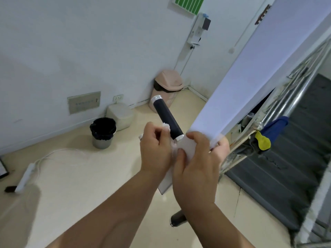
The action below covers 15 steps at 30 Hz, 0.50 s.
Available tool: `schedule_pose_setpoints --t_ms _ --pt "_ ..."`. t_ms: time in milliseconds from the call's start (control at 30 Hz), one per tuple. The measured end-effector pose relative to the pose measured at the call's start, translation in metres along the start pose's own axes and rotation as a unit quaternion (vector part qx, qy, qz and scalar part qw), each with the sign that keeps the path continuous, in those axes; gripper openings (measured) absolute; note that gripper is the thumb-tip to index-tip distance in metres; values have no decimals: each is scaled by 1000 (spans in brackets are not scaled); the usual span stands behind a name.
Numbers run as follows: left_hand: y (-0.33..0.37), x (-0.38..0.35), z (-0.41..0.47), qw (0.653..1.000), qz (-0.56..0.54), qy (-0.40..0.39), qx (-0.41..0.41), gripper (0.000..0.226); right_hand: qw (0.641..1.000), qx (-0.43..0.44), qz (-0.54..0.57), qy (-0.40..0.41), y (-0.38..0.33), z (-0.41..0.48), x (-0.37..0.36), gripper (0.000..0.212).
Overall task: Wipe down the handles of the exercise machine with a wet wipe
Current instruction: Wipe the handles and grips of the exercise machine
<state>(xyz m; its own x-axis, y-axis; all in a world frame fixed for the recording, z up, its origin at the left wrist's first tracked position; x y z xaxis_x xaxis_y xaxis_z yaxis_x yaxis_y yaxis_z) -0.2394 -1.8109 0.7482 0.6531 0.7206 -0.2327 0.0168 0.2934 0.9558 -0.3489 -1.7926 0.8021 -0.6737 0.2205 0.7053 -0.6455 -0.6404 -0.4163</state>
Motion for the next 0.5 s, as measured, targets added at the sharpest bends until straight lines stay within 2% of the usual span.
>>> schedule_pose_setpoints --t_ms 100,200,400,500 --pt "9 -3 35 992 -72 88 56 25 1000 12 3 -10 -2 -2 0 47" --pt "12 -4 54 982 -116 127 84 24 1000 25 3 -11 -3 -5 1 50" --pt "3 -6 3 998 31 34 -34 32 999 37 7 1 4 -4 2 51" --pt "10 -2 16 993 53 68 -78 29 999 34 7 -16 4 -4 0 51"
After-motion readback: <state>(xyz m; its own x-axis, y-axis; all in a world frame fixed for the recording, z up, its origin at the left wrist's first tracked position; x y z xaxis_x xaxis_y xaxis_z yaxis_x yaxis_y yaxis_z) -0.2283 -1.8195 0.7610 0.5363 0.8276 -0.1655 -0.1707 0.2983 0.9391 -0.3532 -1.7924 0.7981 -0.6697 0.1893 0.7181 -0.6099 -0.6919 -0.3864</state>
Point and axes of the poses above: each hand's wrist, its own z-axis towards the middle knuckle, its own x-axis out of the back of the hand, y = z × x, the point moved 3 cm from there along z, towards the middle knuckle, and after that the axes turned 6 degrees about -y, right-handed, at the moved point
